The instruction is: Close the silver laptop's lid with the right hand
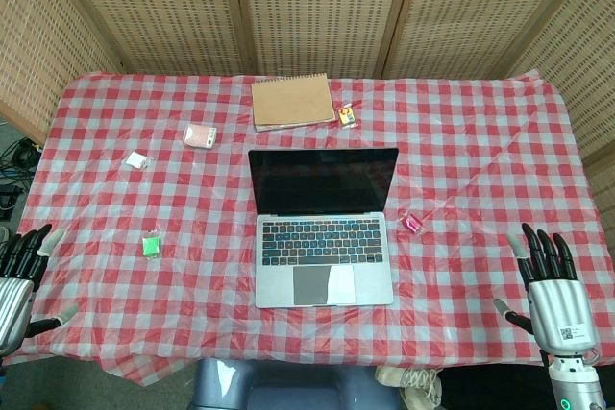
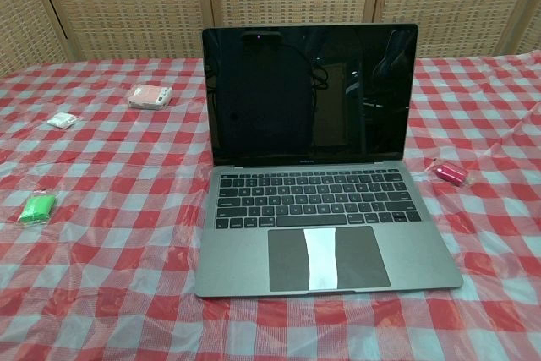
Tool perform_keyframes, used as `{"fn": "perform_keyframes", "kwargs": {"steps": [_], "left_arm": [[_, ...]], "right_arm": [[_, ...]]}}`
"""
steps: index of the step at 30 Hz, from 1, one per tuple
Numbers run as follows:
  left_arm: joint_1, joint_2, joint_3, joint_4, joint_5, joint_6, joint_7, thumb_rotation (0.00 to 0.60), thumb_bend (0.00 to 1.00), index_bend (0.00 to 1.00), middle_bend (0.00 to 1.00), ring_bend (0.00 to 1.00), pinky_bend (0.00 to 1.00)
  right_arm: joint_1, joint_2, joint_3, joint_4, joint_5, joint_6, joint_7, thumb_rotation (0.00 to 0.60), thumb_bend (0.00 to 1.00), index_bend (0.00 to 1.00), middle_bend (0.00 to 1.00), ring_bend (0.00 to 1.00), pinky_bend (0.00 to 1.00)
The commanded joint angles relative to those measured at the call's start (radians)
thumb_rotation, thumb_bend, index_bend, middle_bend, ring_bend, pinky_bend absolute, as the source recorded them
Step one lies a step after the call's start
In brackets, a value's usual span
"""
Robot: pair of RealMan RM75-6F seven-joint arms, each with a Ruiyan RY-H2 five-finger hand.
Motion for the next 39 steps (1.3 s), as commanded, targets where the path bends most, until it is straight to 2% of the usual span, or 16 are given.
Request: {"fn": "perform_keyframes", "kwargs": {"steps": [1, 7, 8, 11, 15, 17, 18, 20, 23, 28, 33, 39], "left_arm": [[0.001, 0.0, 0.0, -0.001, 0.001, 0.002, 0.0, 0.6, 0.0, 0.0, 0.0, 0.0, 0.0], [-0.002, -0.001, 0.001, 0.001, -0.002, -0.009, 0.001, 0.6, 0.0, 0.0, 0.0, 0.0, 0.0], [-0.005, -0.002, 0.003, 0.001, -0.002, -0.016, 0.001, 0.6, 0.0, 0.0, 0.0, 0.0, 0.0], [-0.012, -0.004, 0.0, 0.005, -0.006, -0.029, 0.001, 0.6, 0.0, 0.0, 0.0, 0.0, 0.0], [-0.025, -0.006, -0.01, 0.006, -0.033, -0.054, -0.009, 0.6, 0.0, 0.0, 0.0, 0.0, 0.0], [-0.035, -0.008, -0.015, 0.009, -0.047, -0.073, -0.014, 0.6, 0.0, 0.0, 0.0, 0.0, 0.0], [-0.041, -0.01, -0.018, 0.011, -0.058, -0.085, -0.013, 0.6, 0.0, 0.0, 0.0, 0.0, 0.0], [-0.049, -0.015, -0.025, 0.014, -0.076, -0.1, -0.007, 0.6, 0.0, 0.0, 0.0, 0.0, 0.0], [-0.06, -0.021, -0.034, 0.021, -0.107, -0.124, -0.002, 0.6, 0.0, 0.0, 0.0, 0.0, 0.0], [-0.073, -0.025, -0.054, 0.03, -0.17, -0.157, -0.012, 0.6, 0.0, 0.0, 0.0, 0.0, 0.0], [-0.084, -0.025, -0.07, 0.037, -0.213, -0.176, -0.015, 0.6, 0.0, 0.0, 0.0, 0.0, 0.0], [-0.093, -0.031, -0.082, 0.045, -0.253, -0.192, -0.009, 0.6, 0.0, 0.0, 0.0, 0.0, 0.0]], "right_arm": [[-0.001, 0.002, -0.002, -0.004, -0.003, 0.0, -0.004, 0.6, 0.0, 0.0, 0.0, 0.0, 0.0], [0.003, 0.014, -0.003, -0.014, 0.009, -0.018, 0.022, 0.6, 0.0, 0.0, 0.0, 0.0, 0.0], [0.011, 0.02, 0.003, -0.016, 0.018, -0.03, 0.042, 0.6, 0.04, 0.0, 0.0, 0.0, 0.0], [0.053, 0.062, 0.027, -0.033, 0.037, -0.089, 0.058, 0.6, 0.31, 0.0, 0.0, 0.0, 0.0], [0.141, 0.127, 0.091, -0.089, 0.068, -0.188, 0.09, 0.6, 0.78, 0.0, 0.0, 0.0, 0.0], [0.211, 0.175, 0.126, -0.134, 0.086, -0.283, 0.174, 0.6, 0.94, 0.0, 0.01, 0.0, 0.0], [0.253, 0.211, 0.148, -0.159, 0.108, -0.346, 0.225, 0.6, 0.99, 0.01, 0.03, 0.0, 0.0], [0.32, 0.252, 0.192, -0.188, 0.153, -0.435, 0.282, 0.6, 1.0, 0.03, 0.05, 0.0, 0.0], [0.419, 0.266, 0.259, -0.195, 0.24, -0.549, 0.325, 0.6, 1.0, 0.08, 0.1, 0.02, 0.0], [0.584, 0.208, 0.345, -0.147, 0.44, -0.72, 0.328, 0.6, 1.0, 0.18, 0.18, 0.09, 0.08], [0.727, 0.105, 0.371, -0.053, 0.622, -0.812, 0.239, 0.6, 1.0, 0.21, 0.21, 0.13, 0.15], [0.852, -0.013, 0.35, 0.048, 0.792, -0.851, 0.127, 0.6, 1.0, 0.23, 0.24, 0.17, 0.16]]}}
